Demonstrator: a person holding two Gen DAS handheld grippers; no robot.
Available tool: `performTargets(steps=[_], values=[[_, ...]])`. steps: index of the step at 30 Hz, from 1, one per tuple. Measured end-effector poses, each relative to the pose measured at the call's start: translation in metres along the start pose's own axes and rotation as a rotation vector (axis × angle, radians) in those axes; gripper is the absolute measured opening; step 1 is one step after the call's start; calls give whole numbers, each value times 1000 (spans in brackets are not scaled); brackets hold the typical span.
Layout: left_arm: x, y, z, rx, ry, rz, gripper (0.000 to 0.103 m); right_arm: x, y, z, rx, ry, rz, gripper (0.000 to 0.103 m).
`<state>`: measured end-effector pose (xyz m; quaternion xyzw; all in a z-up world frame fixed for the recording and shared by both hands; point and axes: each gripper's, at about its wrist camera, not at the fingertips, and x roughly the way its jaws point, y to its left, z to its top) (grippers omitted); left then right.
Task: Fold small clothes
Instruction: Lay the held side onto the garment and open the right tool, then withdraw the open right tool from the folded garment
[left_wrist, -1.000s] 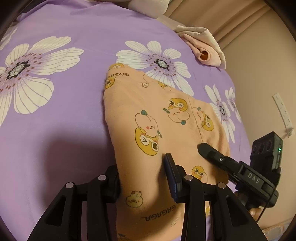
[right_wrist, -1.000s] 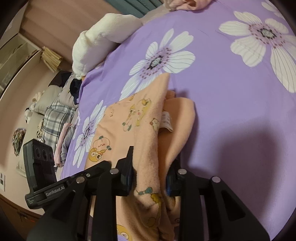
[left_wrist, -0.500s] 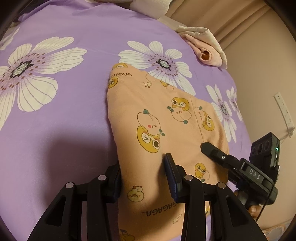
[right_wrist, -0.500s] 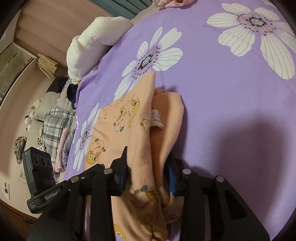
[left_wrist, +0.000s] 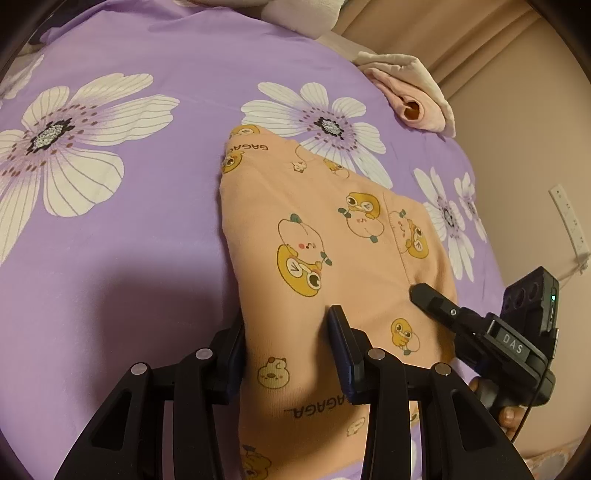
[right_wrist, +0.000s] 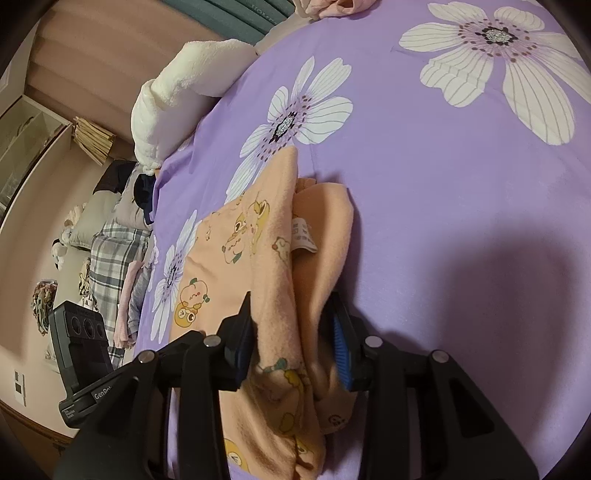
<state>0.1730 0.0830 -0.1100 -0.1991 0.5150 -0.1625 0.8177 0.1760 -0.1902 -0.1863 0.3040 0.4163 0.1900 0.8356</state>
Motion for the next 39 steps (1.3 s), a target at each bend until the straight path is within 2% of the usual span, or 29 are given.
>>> performTargets(steps=[39], values=[[-20, -7, -18, 33, -13, 70, 39, -23, -14, -12, 32, -19, -1, 38]])
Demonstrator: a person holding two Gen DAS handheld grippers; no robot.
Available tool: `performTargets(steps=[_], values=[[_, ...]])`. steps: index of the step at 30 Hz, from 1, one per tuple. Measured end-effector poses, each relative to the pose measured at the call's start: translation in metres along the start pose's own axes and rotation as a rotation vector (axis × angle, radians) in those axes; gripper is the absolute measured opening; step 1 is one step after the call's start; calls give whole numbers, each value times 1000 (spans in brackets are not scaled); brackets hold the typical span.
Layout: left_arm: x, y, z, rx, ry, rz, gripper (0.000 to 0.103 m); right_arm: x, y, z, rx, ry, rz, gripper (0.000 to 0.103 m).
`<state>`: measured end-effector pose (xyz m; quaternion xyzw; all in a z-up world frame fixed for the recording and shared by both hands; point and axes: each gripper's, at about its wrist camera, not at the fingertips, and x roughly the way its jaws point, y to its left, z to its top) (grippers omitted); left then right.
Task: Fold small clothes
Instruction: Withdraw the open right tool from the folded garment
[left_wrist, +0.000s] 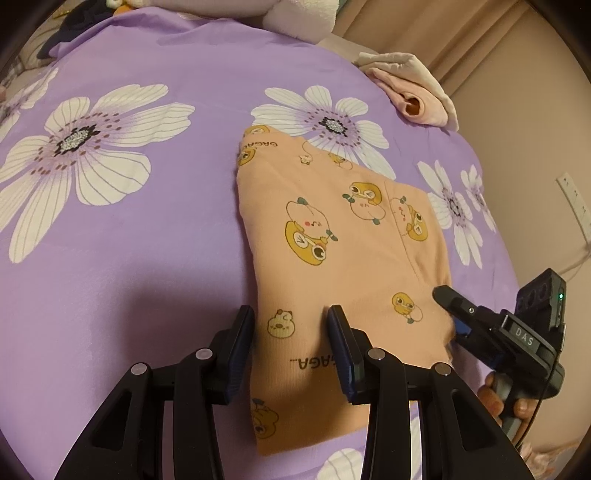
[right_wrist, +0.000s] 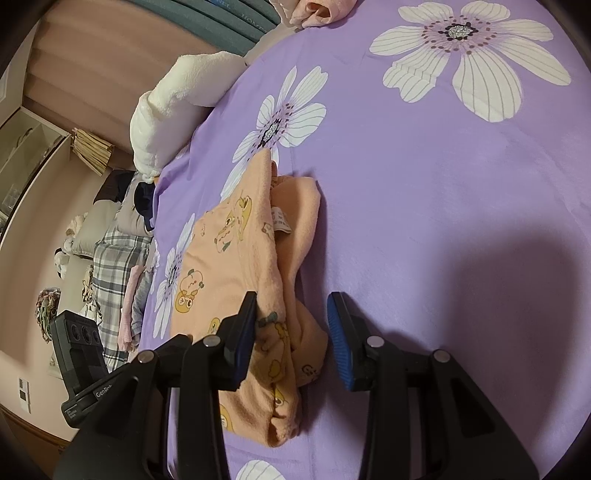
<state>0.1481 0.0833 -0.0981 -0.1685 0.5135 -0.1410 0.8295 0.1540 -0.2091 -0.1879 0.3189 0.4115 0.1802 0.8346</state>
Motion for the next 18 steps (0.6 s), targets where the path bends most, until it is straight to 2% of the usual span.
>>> performTargets(steps=[12, 18], values=[[-13, -7, -8, 26, -11, 49, 39, -15, -1, -1, -30, -26, -38, 40], [-30, -24, -17, 106, -76, 87, 39, -31, 9, -4, -97, -78, -97, 40]])
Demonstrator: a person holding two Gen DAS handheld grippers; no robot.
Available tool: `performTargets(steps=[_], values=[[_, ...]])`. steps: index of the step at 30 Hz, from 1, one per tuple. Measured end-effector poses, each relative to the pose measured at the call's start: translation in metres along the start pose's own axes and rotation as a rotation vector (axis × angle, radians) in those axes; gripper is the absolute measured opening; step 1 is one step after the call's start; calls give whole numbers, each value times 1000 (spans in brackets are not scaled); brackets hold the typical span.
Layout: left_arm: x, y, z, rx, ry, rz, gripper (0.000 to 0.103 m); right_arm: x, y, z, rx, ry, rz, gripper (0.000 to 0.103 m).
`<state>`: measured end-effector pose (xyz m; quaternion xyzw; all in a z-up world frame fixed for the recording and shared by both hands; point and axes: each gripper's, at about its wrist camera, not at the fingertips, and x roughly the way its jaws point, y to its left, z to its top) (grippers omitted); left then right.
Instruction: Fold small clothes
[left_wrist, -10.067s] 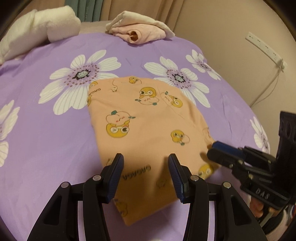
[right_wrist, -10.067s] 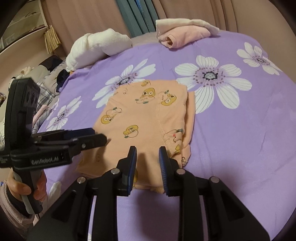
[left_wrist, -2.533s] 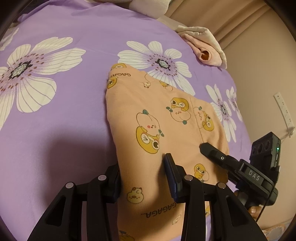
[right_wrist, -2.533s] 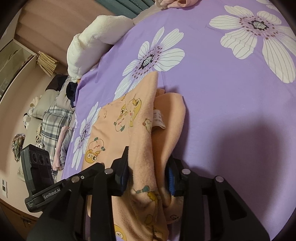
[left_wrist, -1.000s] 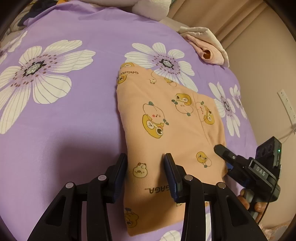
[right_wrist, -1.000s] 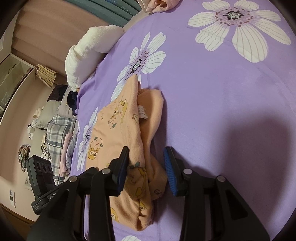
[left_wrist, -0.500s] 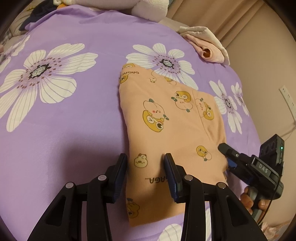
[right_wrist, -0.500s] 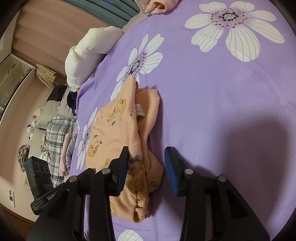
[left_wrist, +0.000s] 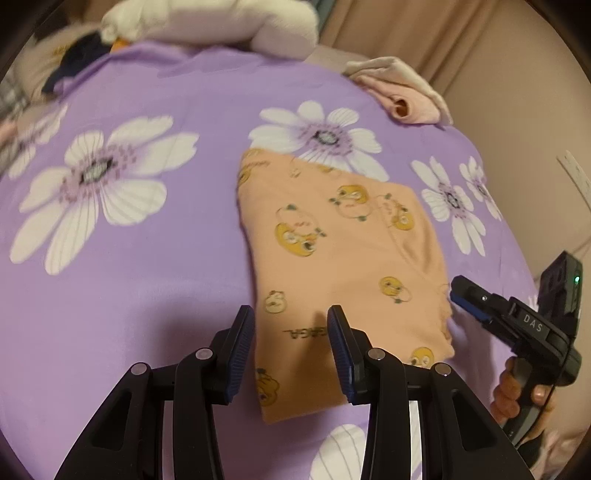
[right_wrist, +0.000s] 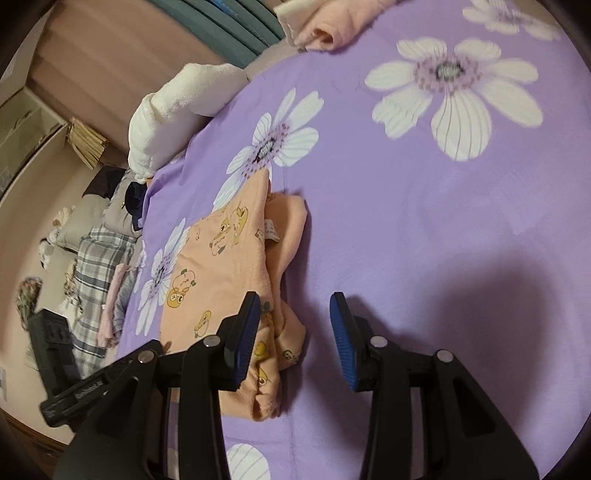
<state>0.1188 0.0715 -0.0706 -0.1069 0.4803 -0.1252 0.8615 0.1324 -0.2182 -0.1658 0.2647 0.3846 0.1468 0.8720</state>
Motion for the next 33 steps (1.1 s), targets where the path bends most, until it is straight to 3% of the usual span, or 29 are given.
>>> performTargets(steps=[5, 8, 12, 18, 20, 22, 23, 29, 33], values=[[7, -16, -11, 64, -7, 22, 39, -14, 26, -14, -152, -34, 10, 40], [17, -23, -20, 108, -16, 79, 39, -5, 39, -27, -244, 3, -21, 40], [18, -25, -26, 120, -8, 96, 39, 19, 37, -35, -264, 75, -104, 40], [-8, -26, -31, 85, -22, 78, 39, -2, 48, -39, -294, 45, -107, 40], [-19, -30, -33, 83, -36, 83, 54, -14, 58, -42, -329, 38, -112, 45], [-30, -33, -35, 87, -48, 99, 67, -26, 70, -47, -366, 23, -134, 64], [-37, -35, -36, 93, -55, 101, 73, -31, 75, -49, -380, 16, -145, 68], [-61, -39, -41, 86, -54, 142, 90, -61, 97, -55, -431, -47, -208, 90], [-77, -37, -45, 55, -74, 161, 94, -79, 106, -59, -443, -85, -208, 103]])
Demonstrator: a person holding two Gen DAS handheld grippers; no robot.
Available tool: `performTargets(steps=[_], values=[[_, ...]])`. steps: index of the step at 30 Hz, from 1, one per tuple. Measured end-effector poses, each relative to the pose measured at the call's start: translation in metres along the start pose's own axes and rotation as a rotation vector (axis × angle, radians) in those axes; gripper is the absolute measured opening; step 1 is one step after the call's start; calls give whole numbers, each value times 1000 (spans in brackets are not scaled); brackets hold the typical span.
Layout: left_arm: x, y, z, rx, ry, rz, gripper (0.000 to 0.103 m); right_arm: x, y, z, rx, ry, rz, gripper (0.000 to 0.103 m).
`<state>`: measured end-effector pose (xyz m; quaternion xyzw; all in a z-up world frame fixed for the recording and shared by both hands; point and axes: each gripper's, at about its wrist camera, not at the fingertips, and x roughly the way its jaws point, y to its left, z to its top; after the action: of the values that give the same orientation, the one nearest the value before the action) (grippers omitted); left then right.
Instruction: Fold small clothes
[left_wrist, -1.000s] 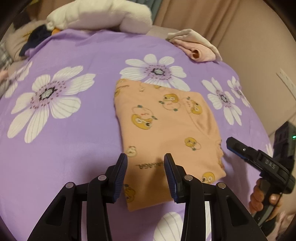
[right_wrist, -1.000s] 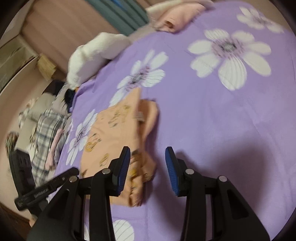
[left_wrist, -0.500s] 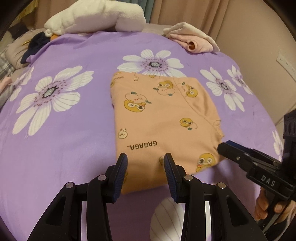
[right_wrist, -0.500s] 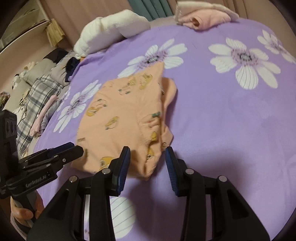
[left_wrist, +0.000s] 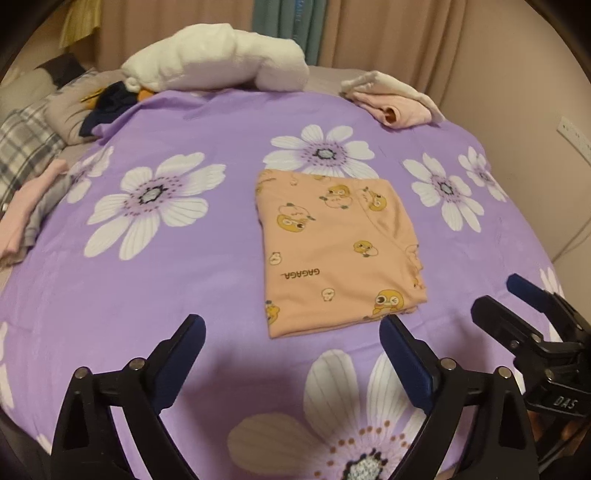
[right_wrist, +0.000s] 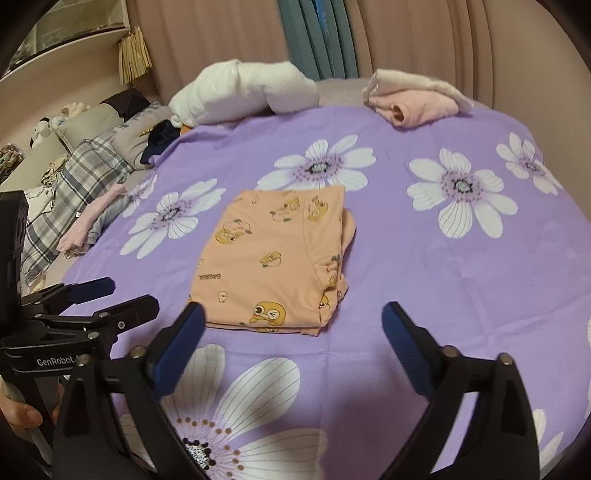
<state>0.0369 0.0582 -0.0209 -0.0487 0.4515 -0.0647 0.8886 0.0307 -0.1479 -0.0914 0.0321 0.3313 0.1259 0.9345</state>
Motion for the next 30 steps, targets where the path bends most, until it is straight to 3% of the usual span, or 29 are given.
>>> performTargets(steps=[2, 10, 30], values=[[-7, 3, -1, -20, -3, -15, 95, -8, 3, 1, -7, -20, -13, 103], [-14, 7, -6, -19, -7, 74, 100, -14, 7, -3, -21, -19, -42, 103], [-22, 10, -8, -19, -33, 101, 100, -18, 8, -2, -10, -11, -39, 103]])
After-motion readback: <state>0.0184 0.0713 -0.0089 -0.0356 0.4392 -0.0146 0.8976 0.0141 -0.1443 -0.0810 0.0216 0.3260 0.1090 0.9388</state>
